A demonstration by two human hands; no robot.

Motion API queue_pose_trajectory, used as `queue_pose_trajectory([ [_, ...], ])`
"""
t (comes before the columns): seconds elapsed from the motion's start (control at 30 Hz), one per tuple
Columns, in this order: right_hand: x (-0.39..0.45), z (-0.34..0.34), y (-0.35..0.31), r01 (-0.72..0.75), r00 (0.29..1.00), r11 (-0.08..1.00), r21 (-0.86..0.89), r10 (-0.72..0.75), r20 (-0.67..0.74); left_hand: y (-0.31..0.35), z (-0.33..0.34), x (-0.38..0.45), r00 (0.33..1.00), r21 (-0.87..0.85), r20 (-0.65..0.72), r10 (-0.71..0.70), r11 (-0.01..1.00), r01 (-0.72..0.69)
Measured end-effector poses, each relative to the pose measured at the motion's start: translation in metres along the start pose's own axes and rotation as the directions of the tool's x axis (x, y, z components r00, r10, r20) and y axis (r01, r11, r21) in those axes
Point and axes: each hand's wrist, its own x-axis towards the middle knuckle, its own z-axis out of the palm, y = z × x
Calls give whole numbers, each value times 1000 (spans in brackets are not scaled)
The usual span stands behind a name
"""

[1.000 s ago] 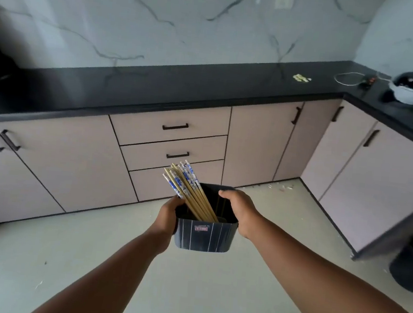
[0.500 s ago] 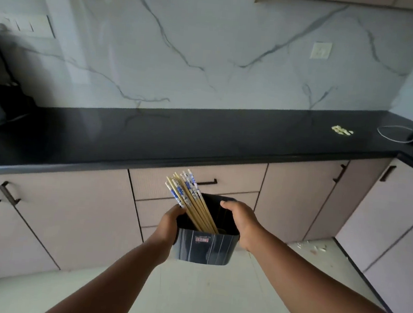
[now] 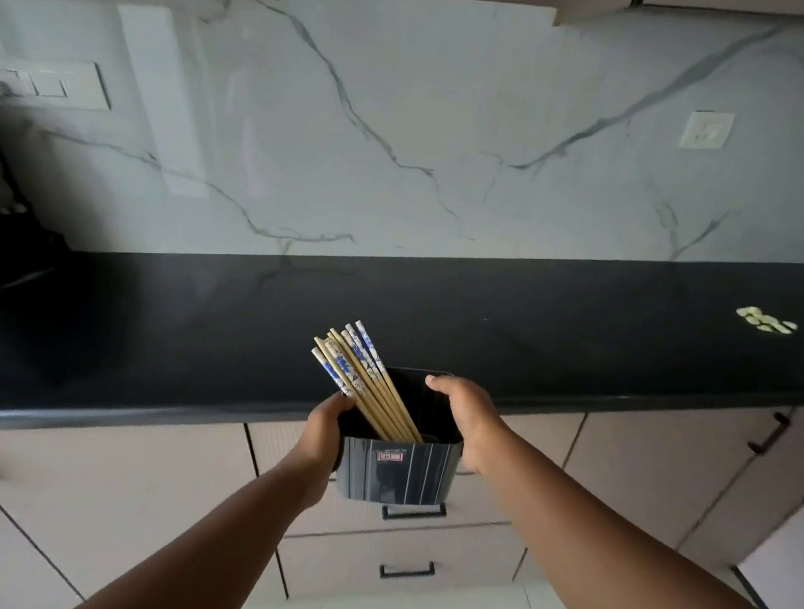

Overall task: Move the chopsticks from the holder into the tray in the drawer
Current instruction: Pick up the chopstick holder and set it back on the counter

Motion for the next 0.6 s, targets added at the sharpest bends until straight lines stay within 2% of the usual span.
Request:
queue_pose_trajectory([
  [0.13, 64, 3, -30, 3, 998, 1000, 15, -3, 59, 21, 7, 56, 995, 14, -100, 17, 1000, -16],
  [0.27, 121, 3, -66, 11, 994, 1000, -9, -10, 108, 43, 14, 108, 991, 20, -131, 25, 1000, -23],
  [0.4, 167, 7, -87, 2, 991, 1000, -19, 0, 134, 57, 23, 147, 979, -45, -201, -22, 999, 13],
  [0.6, 218, 20, -96, 9, 989, 998, -56, -1, 150, 64, 16, 195, 983, -122, -179, -47, 992, 25],
])
